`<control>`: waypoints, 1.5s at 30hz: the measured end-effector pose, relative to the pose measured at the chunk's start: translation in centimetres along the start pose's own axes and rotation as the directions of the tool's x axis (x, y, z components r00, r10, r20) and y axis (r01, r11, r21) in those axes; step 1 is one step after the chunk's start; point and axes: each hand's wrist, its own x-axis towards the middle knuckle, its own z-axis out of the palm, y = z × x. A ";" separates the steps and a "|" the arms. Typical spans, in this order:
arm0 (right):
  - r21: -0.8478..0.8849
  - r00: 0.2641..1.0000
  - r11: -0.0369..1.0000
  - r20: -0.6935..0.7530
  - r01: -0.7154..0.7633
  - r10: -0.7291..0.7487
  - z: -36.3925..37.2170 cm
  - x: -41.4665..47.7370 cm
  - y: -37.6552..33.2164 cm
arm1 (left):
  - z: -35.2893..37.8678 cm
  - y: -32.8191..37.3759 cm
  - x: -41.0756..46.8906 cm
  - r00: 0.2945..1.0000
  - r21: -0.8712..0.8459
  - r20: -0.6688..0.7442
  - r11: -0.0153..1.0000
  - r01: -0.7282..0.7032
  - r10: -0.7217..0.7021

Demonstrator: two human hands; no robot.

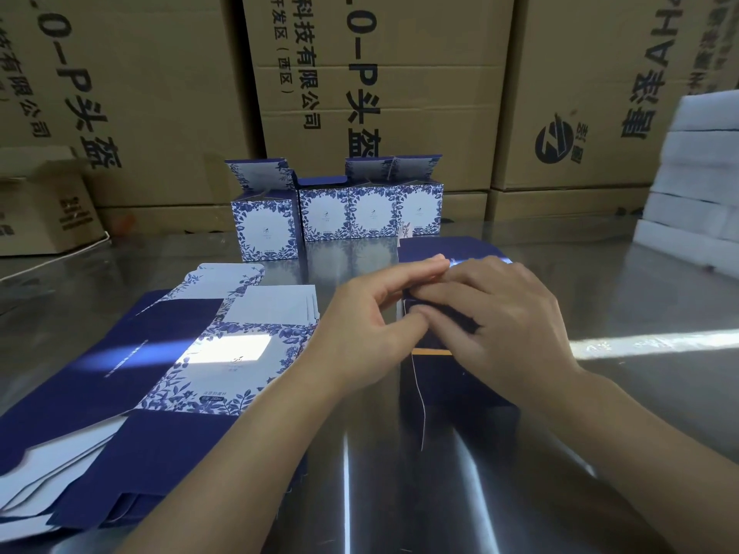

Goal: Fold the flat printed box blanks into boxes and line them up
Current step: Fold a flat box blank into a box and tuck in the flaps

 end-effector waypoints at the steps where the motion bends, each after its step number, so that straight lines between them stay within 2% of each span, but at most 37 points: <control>1: 0.022 1.000 1.000 0.005 -0.015 0.015 0.0 0.1 -0.1 | 0.0 0.0 0.0 1.000 -0.007 0.002 1.000 0.004 -0.004; 4: 0.070 0.999 0.997 0.018 -0.045 0.044 -0.1 0.4 -0.3 | 0.1 0.1 -0.1 1.000 -0.033 0.007 0.999 0.004 -0.004; 10: 0.055 0.998 0.997 0.044 -0.046 0.044 -0.4 0.7 -0.5 | 0.1 0.2 -0.1 1.000 0.006 0.013 1.000 -0.022 0.022; 14: 0.119 0.977 0.993 0.215 -0.016 -0.010 -1.5 1.2 0.8 | 0.1 0.3 -0.1 0.999 0.063 0.016 0.998 -0.028 0.028; 16: 0.198 0.956 0.979 0.294 -0.046 -0.014 -2.3 1.4 1.8 | 0.1 0.3 -0.1 1.000 0.070 0.009 0.997 -0.017 0.017; 18: 0.252 0.949 0.963 0.314 -0.098 0.014 -2.8 1.4 2.4 | 0.0 0.3 -0.1 1.000 0.071 0.005 0.997 -0.015 0.015; 23: 0.343 0.941 0.910 0.316 -0.231 0.120 -2.6 1.3 2.5 | 0.0 0.2 -0.1 1.000 0.075 0.001 0.997 -0.014 0.014; 28: 0.331 0.937 0.906 0.311 -0.265 0.160 -2.4 1.2 2.3 | 0.0 0.2 -0.1 1.000 0.088 -0.005 0.996 -0.013 0.013; 45: 0.191 0.989 0.976 0.122 -0.101 0.078 -1.7 0.6 1.5 | 0.0 0.0 -0.1 0.999 0.100 -0.017 0.995 -0.025 0.027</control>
